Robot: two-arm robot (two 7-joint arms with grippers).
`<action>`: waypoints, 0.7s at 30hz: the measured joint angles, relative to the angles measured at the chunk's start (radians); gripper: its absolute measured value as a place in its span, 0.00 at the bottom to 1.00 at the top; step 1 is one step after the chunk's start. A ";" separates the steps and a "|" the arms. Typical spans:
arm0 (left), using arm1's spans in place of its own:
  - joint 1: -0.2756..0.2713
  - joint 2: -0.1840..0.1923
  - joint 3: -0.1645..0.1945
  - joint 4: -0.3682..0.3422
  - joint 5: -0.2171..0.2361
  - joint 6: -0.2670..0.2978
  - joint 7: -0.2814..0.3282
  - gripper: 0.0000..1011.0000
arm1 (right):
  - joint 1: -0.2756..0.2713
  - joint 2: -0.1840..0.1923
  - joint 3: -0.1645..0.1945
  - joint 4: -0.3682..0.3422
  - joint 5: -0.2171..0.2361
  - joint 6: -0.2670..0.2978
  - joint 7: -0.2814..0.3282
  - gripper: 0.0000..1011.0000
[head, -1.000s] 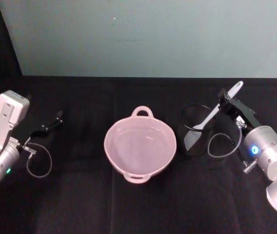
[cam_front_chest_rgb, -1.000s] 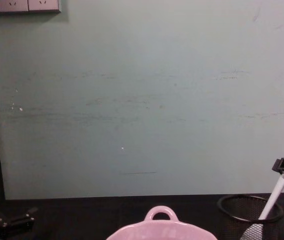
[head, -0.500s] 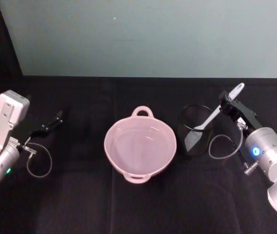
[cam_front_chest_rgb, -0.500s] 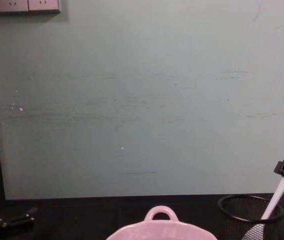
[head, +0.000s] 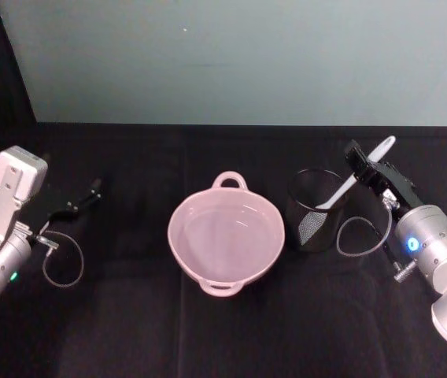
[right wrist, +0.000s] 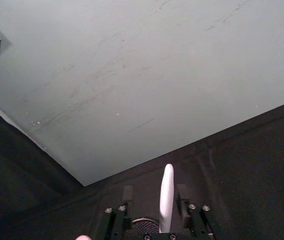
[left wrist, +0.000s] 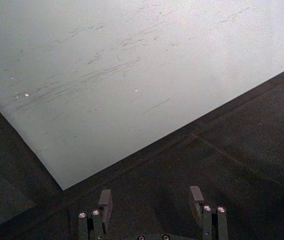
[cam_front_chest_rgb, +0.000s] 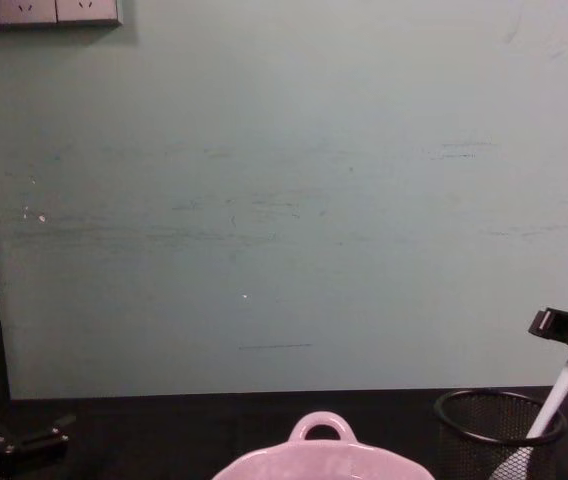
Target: Use the one hand to pick up the spoon and stir the clear water in the bowl.
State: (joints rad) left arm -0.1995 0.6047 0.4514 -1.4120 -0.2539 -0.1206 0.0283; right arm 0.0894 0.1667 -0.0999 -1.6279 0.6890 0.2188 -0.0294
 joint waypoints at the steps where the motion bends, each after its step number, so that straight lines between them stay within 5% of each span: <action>1: 0.000 0.000 0.000 0.000 0.000 0.000 0.000 1.00 | 0.000 0.000 0.000 0.000 0.000 0.000 0.000 0.56; 5: 0.000 0.000 0.000 0.000 0.000 0.000 0.000 1.00 | -0.001 0.008 -0.007 -0.002 -0.011 -0.003 0.006 0.69; 14: 0.000 0.000 0.000 0.000 0.000 0.000 0.000 1.00 | -0.052 0.070 -0.042 -0.074 -0.112 -0.028 0.031 0.93; 21: 0.000 0.000 0.000 0.000 0.000 0.000 0.000 1.00 | -0.111 0.113 -0.034 -0.147 -0.189 -0.033 0.035 0.99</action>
State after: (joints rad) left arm -0.1995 0.6047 0.4514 -1.4119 -0.2539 -0.1205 0.0283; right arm -0.0213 0.2793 -0.1340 -1.7748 0.5003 0.1857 0.0055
